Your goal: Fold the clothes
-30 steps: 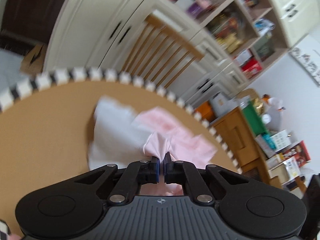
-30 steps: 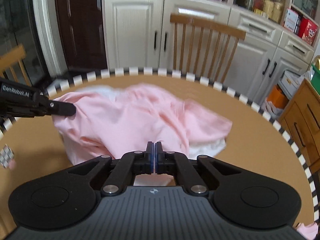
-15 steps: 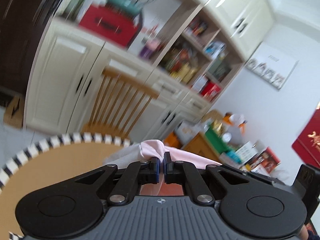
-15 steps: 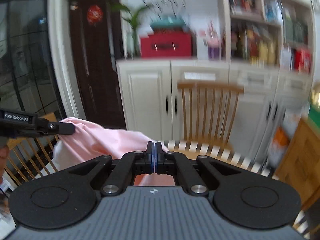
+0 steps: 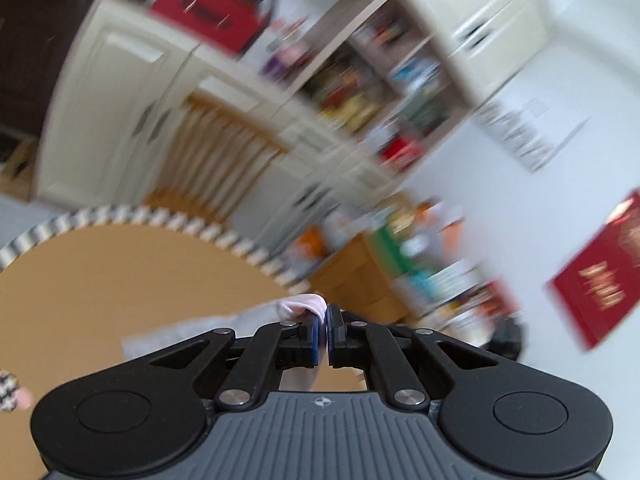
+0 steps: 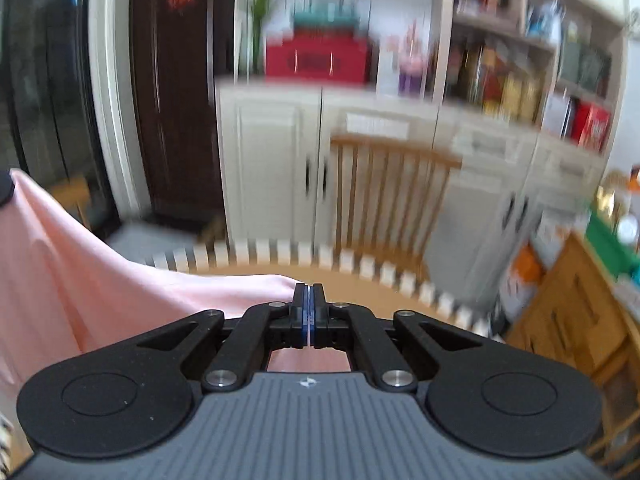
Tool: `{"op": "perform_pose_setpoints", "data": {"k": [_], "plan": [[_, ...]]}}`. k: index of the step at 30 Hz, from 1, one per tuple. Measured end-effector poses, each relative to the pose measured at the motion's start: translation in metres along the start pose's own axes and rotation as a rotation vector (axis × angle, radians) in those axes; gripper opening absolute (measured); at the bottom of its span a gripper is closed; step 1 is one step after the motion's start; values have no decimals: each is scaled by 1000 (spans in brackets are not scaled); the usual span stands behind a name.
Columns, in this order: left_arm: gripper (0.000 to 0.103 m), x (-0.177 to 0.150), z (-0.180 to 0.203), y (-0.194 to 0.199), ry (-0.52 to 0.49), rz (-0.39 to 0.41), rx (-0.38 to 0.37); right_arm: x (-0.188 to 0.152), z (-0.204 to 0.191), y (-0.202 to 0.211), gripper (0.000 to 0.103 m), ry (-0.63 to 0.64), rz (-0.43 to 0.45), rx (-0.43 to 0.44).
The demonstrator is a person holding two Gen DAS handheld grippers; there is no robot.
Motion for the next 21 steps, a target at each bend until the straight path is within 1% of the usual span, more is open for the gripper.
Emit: {"op": "perform_pose_setpoints", "data": {"k": [1, 4, 5, 6, 7, 8, 9, 10, 11, 12, 13, 14, 16, 17, 18, 19, 20, 21], "plan": [[4, -15, -14, -25, -5, -43, 39, -19, 1, -20, 1, -7, -52, -9], [4, -75, -65, -102, 12, -225, 161, -83, -1, -74, 3, -39, -209, -21], [4, -95, -82, -122, 7, -279, 202, -102, -4, -86, 5, -52, -246, -22], [4, -107, -91, -130, -6, -298, 227, -117, -7, -93, 7, -61, -263, -28], [4, -118, -99, -136, -19, -314, 250, -130, -10, -97, 12, -67, -274, -35], [6, -128, -108, -143, -33, -330, 274, -138, -11, -96, 26, -68, -273, -46], [15, -132, -112, -143, -40, -332, 266, -142, -13, -89, 36, -68, -257, -57], [26, -131, -113, -139, -55, -330, 251, -144, -14, -78, 50, -67, -225, -67], [31, -128, -115, -135, -77, -320, 238, -146, -16, -66, 50, -68, -195, -73], [39, -121, -113, -129, -109, -303, 222, -148, -20, -52, 48, -73, -166, -70], [47, -115, -111, -119, -153, -280, 208, -150, -25, -38, 45, -98, -138, -54], [52, -109, -108, -108, -204, -252, 199, -154, -32, -23, 45, -152, -111, -15], [72, -96, -107, -90, -318, -187, 184, -172, -56, -3, 46, -288, -87, 101], [75, -91, -104, -80, -374, -159, 174, -184, -70, 4, 46, -353, -92, 156], [78, -87, -101, -70, -425, -133, 159, -198, -85, 5, 46, -401, -116, 194], [79, -85, -99, -63, -470, -114, 139, -213, -101, 1, 48, -449, -145, 229], [79, -85, -96, -56, -515, -108, 112, -226, -115, -3, 47, -496, -170, 255], [79, -87, -95, -51, -559, -107, 85, -238, -126, -10, 47, -540, -189, 266]]}}
Point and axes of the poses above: each gripper's, at about its wrist camera, not at the fingertips, and y roughly against the way its jaws point, z to its right, x to its top, the point moved 8 cm from there along -y, roughly the way its jaws point, and after that the axes turned 12 degrees about x, right-handed, at the moved point
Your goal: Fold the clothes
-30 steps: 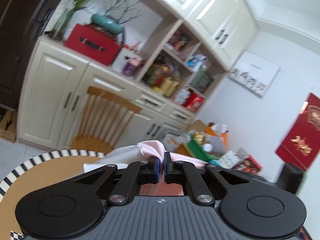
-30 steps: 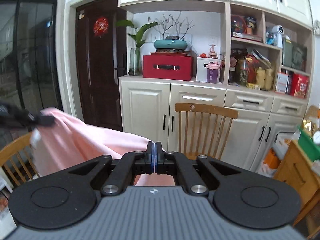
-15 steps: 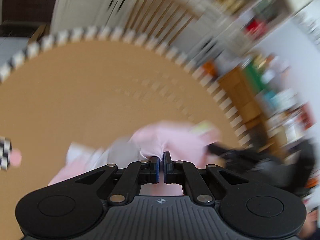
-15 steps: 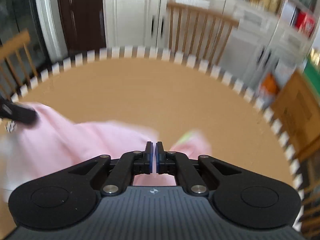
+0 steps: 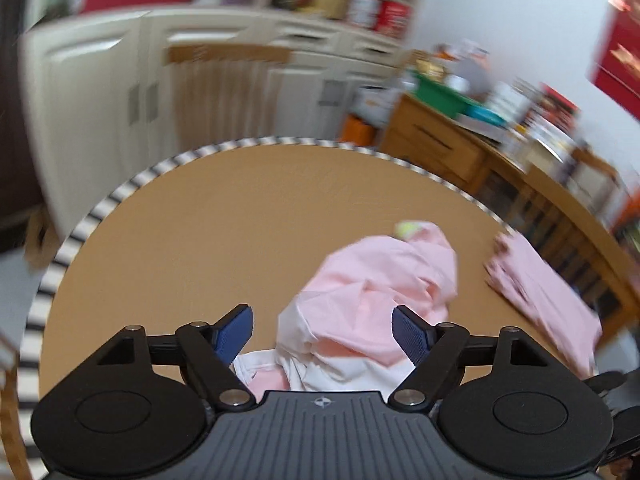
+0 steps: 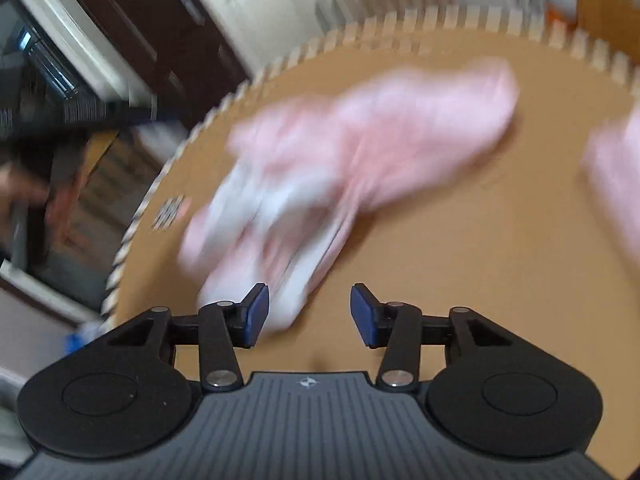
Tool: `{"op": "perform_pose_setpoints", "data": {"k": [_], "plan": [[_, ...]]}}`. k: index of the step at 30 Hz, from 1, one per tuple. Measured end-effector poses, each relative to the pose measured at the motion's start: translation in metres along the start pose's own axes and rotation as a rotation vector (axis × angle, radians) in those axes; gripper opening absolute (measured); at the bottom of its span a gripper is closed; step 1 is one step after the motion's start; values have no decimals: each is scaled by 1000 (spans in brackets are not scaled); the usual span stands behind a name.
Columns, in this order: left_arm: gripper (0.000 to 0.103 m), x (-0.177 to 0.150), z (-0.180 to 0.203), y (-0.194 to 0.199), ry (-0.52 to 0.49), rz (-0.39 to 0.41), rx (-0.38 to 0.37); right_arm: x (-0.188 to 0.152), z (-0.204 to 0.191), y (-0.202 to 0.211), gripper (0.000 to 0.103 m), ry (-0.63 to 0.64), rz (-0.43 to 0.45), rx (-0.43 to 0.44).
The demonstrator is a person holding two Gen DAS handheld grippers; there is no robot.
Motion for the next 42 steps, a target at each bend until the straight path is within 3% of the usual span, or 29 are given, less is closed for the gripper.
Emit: {"op": "perform_pose_setpoints", "data": {"k": [2, 6, 11, 12, 13, 16, 22, 23, 25, 30, 32, 36, 38, 42], "plan": [[79, -7, 7, 10, -108, 11, -46, -24, -3, -21, 49, -93, -24, 18], [79, -27, 20, 9, -266, -15, -114, -28, -1, -35, 50, -292, 80, 105], [79, -47, 32, -13, -329, -48, -207, -17, 7, -53, 46, -351, 163, 95], [79, -49, 37, -18, -351, -50, -223, -15, 6, -55, 38, -347, 169, 98], [79, -51, 42, -22, -373, -52, -239, -14, 6, -57, 4, -335, 165, 98], [79, -60, 64, -33, -527, -57, -276, -13, 1, -53, 3, -274, 158, 87], [74, -91, 102, -34, -1036, 94, -191, -9, -2, -29, 3, -216, 152, 65], [72, -94, 106, -36, -1084, 108, -177, -9, -2, -25, 3, -222, 154, 66], [56, -100, 113, -42, -1153, 121, -158, -8, 0, -18, 3, -235, 163, 68], [55, -120, 120, -72, -1280, 95, -80, -4, -2, -12, 3, -229, 176, 72], [51, -124, 123, -78, -1298, 116, -58, -5, -4, -9, 3, -218, 172, 73], [3, -117, 131, -85, -1240, 143, -53, -5, -4, -3, 3, -195, 177, 47], [3, -111, 129, -80, -1204, 158, -31, -4, -3, 3, 3, -178, 177, 23], [3, -81, 107, -70, -997, 118, 33, 5, 0, 19, 3, -99, 169, -41]]}}
Point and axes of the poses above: each gripper's, at about its wrist camera, not at the fingertips, and y roughly against the way its jaws point, z to its right, x to its top, the point moved 8 cm from there along -y, roughly the way its jaws point, and after that the axes turned 12 degrees about x, right-handed, at the moved point
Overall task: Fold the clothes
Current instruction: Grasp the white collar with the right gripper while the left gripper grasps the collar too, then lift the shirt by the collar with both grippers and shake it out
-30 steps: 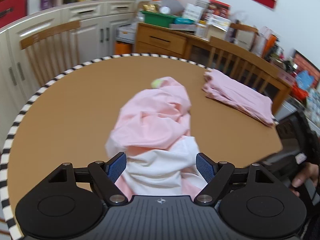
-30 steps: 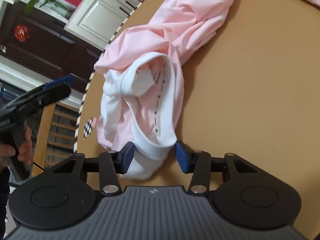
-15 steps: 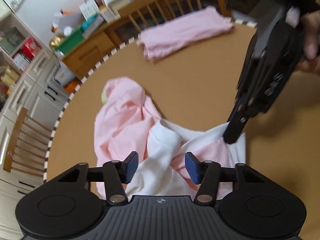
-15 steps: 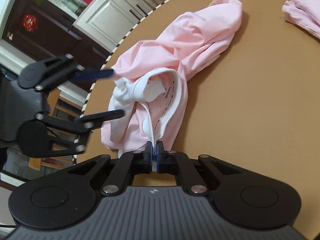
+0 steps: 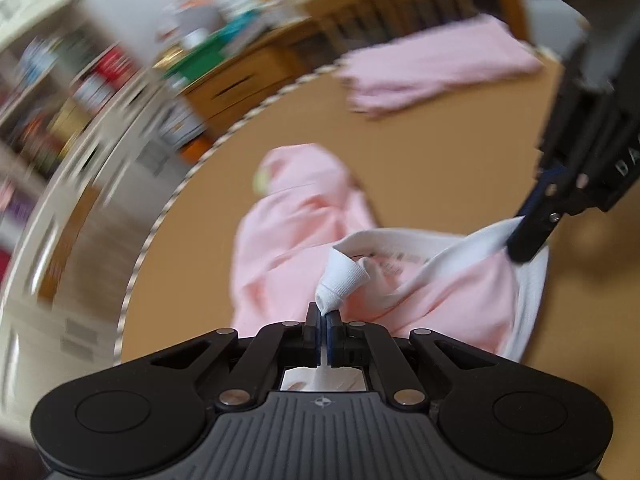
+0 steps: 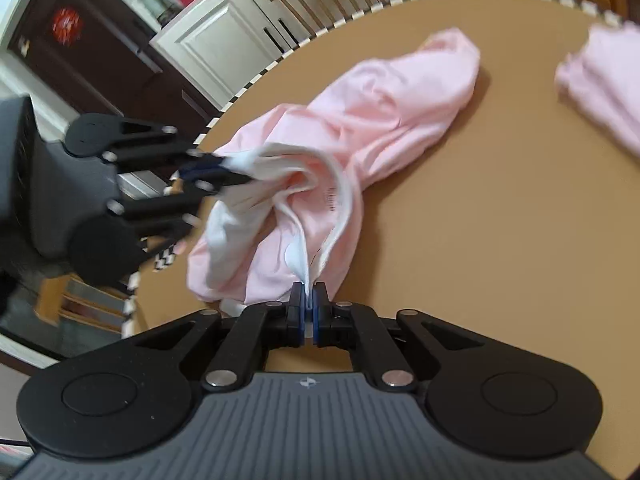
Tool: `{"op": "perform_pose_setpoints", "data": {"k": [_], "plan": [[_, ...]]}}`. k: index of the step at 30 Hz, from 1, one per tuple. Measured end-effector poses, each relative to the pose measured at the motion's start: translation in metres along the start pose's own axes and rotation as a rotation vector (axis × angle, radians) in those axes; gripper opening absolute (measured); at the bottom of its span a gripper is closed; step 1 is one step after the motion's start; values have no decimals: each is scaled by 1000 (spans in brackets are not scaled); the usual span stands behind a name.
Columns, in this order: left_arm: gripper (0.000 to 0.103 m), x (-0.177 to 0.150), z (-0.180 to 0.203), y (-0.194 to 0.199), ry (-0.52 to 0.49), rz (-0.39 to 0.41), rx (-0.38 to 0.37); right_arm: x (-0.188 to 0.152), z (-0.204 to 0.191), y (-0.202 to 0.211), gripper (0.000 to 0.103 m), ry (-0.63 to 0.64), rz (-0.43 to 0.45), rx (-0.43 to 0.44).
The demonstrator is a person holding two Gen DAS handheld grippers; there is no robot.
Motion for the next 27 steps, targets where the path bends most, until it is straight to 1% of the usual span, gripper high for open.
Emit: {"op": "perform_pose_setpoints", "data": {"k": [3, 5, 7, 10, 13, 16, 17, 18, 19, 20, 21, 23, 24, 25, 26, 27], "plan": [[3, -1, -40, 18, 171, -32, 40, 25, 1, 19, 3, 93, 3, -37], [3, 0, -68, 38, 299, -34, 63, 48, -1, 34, 3, 169, 11, -59], [3, 3, -92, 61, 418, -33, 84, 74, -11, 52, 3, 250, 24, -62], [3, 16, -121, 100, 533, -2, 156, 111, -35, 80, 4, 386, 47, -72], [3, 36, -147, 145, 625, 59, 236, 141, -64, 110, 4, 522, 77, -80], [3, 51, -154, 166, 704, 46, 233, 160, -88, 135, 4, 621, 96, -71], [4, 53, -149, 164, 726, 37, 188, 162, -92, 138, 4, 641, 93, -71], [12, 53, -134, 158, 727, 33, 144, 161, -95, 140, 4, 654, 78, -62], [23, 53, -119, 152, 726, 30, 100, 160, -98, 140, 4, 665, 63, -53], [30, 52, -104, 146, 725, 27, 56, 159, -98, 140, 4, 671, 52, -49], [40, 50, -85, 137, 733, 18, 34, 157, -97, 139, 4, 677, 45, -49], [42, 45, -45, 120, 751, -1, -5, 155, -94, 138, 4, 671, 38, -47], [45, 43, -25, 114, 768, 2, -6, 154, -93, 138, 4, 658, 34, -40], [54, 42, -7, 112, 780, 13, 19, 155, -93, 139, 4, 648, 32, -33], [61, 43, 9, 112, 772, 28, 88, 154, -91, 140, 4, 639, 29, -29], [74, 44, 25, 112, 762, 44, 162, 155, -91, 139, 4, 633, 25, -28]]}}
Point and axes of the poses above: each gripper's, at about its wrist camera, not at the fingertips, and y roughly against the way its jaws point, z to its right, x to its top, the point moved 8 cm from there along -y, roughly the way its jaws point, and after that the axes turned 12 degrees about x, right-handed, at the moved point
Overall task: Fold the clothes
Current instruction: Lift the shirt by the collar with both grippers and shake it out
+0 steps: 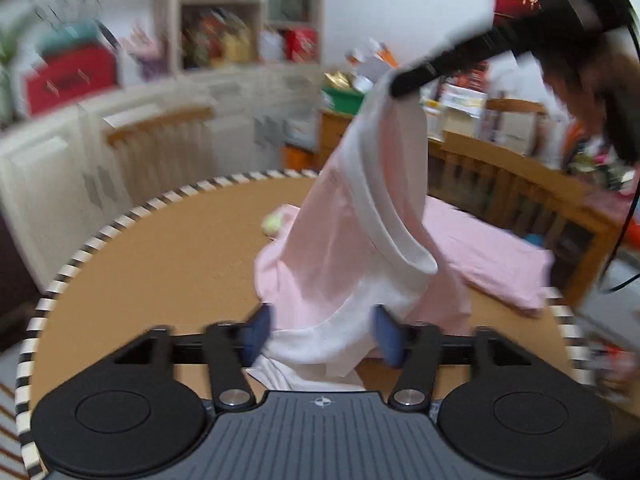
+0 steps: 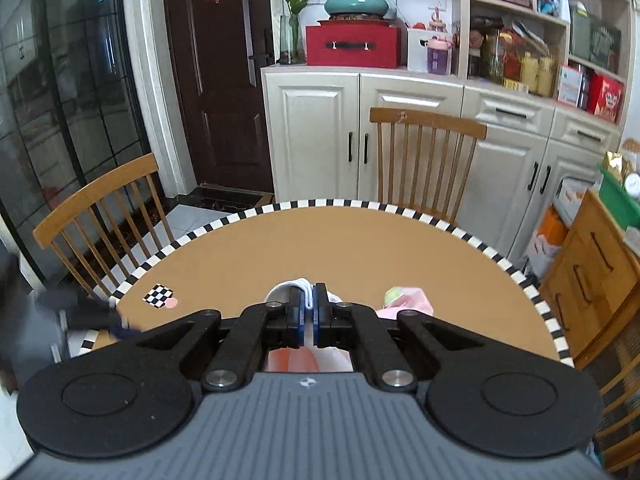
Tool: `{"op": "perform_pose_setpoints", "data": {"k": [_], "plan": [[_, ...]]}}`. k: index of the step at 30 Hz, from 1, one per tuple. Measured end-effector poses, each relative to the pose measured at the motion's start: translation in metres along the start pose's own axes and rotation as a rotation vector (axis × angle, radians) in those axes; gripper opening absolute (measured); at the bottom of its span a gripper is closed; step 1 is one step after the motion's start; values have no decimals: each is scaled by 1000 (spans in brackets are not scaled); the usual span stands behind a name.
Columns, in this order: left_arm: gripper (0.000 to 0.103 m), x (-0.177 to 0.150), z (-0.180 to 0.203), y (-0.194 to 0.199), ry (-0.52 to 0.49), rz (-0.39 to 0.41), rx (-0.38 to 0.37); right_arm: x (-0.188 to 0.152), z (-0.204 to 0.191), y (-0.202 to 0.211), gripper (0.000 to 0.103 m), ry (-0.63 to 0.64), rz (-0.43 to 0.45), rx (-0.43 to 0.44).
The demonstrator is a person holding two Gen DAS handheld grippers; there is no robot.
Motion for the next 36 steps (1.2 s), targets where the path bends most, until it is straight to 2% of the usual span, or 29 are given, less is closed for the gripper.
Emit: {"op": "perform_pose_setpoints", "data": {"k": [1, 3, 5, 6, 7, 9, 11, 12, 13, 16, 18, 22, 25, 31, 36], "plan": [[83, -9, 14, 6, -37, 62, 70, -1, 1, -1, 4, -5, -3, 3], [86, -20, 45, 10, -160, 165, 204, -4, 3, -2, 4, -10, -11, 3], [86, -25, 75, 1, -275, 228, 284, -6, 5, -2, 4, -13, -20, 1], [84, -26, 88, -1, -312, 259, 302, -7, 5, -2, 4, -15, -23, 0], [78, -25, 97, -6, -330, 278, 309, -8, 5, -2, 4, -16, -26, -2], [73, -20, 106, -17, -294, 272, 300, -9, 4, -2, 4, -14, -33, -4], [51, -13, 105, -30, -203, 239, 242, -10, 2, -2, 4, -12, -39, -3], [9, -12, 103, -37, -174, 204, 232, -11, 1, -2, 4, -10, -41, -5], [5, -10, 96, -41, -147, 168, 243, -12, 1, -1, 4, -8, -42, -11], [5, 0, 68, -34, -83, 160, 269, -13, 4, 3, 4, 0, -41, -36], [5, 13, 40, -20, -78, 178, 301, -11, 8, 8, 4, -1, -31, -42], [5, 60, -13, 5, -39, 204, 357, -6, 15, 20, 4, -8, -6, -39], [5, 104, -36, 26, -42, 236, 374, 3, 12, 28, 4, 14, 21, -23], [5, 179, -44, 86, -58, 309, 406, 34, -14, 61, 4, 126, 109, 1], [5, 230, -37, 162, -35, 379, 415, 68, -42, 125, 4, 213, 211, 52]]}}
Point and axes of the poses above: each gripper's, at about its wrist camera, not at the fingertips, and y roughly against the way its jaws point, z to its right, x to its top, the point moved 8 cm from there along -y, roughly the way its jaws point, and after that the axes turned 12 degrees about x, right-handed, at the moved point
